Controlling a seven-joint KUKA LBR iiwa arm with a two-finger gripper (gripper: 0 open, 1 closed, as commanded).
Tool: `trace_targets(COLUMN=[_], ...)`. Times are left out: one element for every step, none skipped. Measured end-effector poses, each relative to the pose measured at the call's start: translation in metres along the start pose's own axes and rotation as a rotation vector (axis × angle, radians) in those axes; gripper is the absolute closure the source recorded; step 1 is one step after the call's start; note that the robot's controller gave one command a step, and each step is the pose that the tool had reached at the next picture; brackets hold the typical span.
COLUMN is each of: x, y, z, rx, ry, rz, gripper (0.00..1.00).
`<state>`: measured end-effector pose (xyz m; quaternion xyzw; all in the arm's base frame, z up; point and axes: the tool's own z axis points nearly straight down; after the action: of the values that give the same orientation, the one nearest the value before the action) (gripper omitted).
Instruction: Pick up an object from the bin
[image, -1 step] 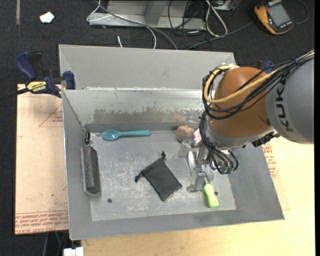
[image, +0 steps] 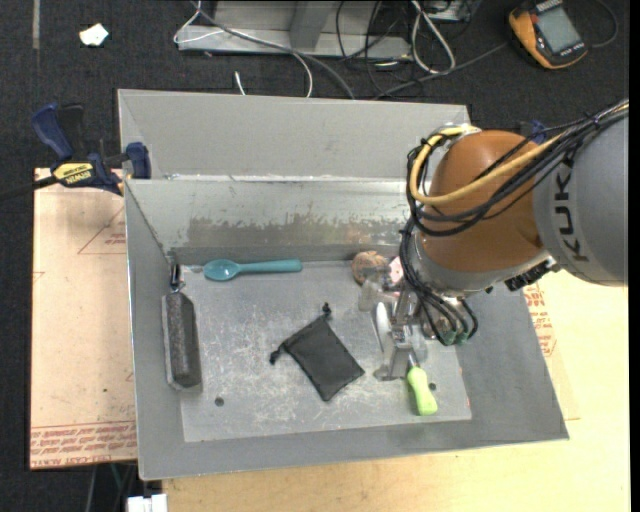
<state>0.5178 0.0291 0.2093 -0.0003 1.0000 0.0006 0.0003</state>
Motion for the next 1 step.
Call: trace_targets(x=[-0.014], y=[0.0412], z=[0.0608], rx=[-0.001], ry=[-0.006], rz=[-0.02], gripper=[0.0])
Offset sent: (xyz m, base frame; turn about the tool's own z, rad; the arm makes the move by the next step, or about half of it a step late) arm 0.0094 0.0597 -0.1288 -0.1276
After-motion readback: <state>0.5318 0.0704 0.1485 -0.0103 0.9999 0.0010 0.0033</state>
